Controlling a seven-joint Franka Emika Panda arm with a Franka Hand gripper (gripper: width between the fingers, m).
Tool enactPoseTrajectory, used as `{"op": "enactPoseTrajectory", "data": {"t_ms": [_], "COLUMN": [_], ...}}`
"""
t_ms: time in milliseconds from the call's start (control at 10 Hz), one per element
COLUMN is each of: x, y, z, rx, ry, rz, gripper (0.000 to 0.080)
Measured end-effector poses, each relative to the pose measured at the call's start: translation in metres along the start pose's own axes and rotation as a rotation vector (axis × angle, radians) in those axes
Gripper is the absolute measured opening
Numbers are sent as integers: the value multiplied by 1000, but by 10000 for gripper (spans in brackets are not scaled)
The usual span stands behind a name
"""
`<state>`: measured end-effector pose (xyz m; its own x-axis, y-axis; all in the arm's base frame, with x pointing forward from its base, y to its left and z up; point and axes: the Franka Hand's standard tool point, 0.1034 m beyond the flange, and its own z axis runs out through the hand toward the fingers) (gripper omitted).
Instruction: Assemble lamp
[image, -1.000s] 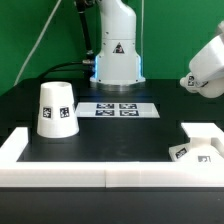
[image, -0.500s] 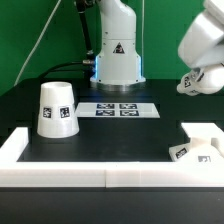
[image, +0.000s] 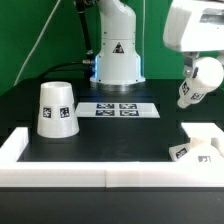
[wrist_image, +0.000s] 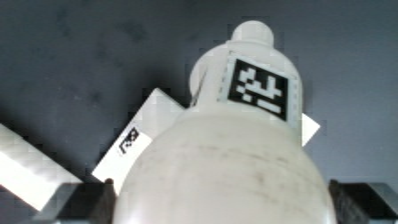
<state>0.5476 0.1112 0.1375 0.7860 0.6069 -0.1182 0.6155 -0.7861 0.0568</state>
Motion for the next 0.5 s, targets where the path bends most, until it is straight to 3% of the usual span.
{"op": "enactPoseTrajectory", "data": {"t_ms": [500], "x": [4], "y": [34], "z": [-32], "rx": [-74], "ry": [305], "rz": [-5], "gripper": [576]}}
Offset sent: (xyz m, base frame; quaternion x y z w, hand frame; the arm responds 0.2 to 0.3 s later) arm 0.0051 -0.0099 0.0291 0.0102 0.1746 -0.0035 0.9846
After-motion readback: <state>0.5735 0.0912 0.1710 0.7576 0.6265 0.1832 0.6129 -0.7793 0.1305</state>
